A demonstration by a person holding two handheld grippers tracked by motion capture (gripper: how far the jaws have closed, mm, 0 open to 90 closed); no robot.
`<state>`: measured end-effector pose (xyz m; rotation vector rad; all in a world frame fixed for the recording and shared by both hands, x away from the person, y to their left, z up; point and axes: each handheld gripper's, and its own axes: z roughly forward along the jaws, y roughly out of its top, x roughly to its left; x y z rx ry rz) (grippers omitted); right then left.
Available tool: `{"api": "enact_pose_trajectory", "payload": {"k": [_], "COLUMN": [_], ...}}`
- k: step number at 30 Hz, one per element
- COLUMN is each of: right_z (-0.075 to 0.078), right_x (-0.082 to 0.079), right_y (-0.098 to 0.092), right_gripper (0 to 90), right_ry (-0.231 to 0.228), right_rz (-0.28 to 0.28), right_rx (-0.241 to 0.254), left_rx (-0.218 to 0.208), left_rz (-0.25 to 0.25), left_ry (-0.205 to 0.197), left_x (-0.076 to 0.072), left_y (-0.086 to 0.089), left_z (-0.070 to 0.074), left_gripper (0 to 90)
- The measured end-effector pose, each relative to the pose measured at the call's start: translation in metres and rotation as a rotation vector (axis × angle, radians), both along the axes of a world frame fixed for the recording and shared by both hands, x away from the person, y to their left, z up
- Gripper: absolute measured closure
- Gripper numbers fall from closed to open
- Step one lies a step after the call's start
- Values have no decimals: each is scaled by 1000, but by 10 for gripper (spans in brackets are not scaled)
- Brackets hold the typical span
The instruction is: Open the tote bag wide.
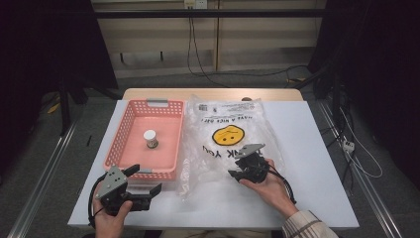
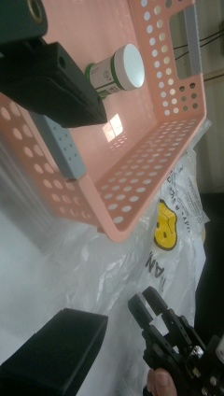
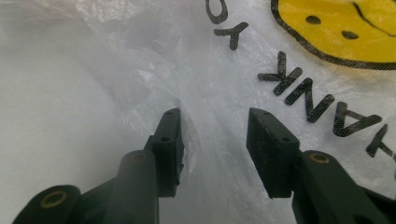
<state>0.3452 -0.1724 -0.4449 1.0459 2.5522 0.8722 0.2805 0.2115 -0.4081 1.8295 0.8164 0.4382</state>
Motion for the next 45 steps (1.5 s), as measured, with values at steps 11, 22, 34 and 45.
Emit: {"api": "enact_pose_trajectory", "payload": {"k": [11, 22, 34, 45], "right_z": [-9, -8, 10, 31], "right_x": [14, 22, 17, 14], "right_y": [-4, -2, -10, -15], "right_gripper": [737, 900, 900, 900], "right_ry": [57, 101, 61, 14], "right_rz": [-39, -52, -54, -48], "right_rx": [44, 59, 128, 194], "left_rx": [5, 10, 5, 2], "left_rz": [-6, 4, 8, 11], "left_ry": [6, 7, 8, 6], "left_x": [1, 1, 1, 1], "left_y": [0, 0, 2, 3], "left_z": [-1, -1, -1, 0], "left_gripper": [45, 47, 47, 46]}}
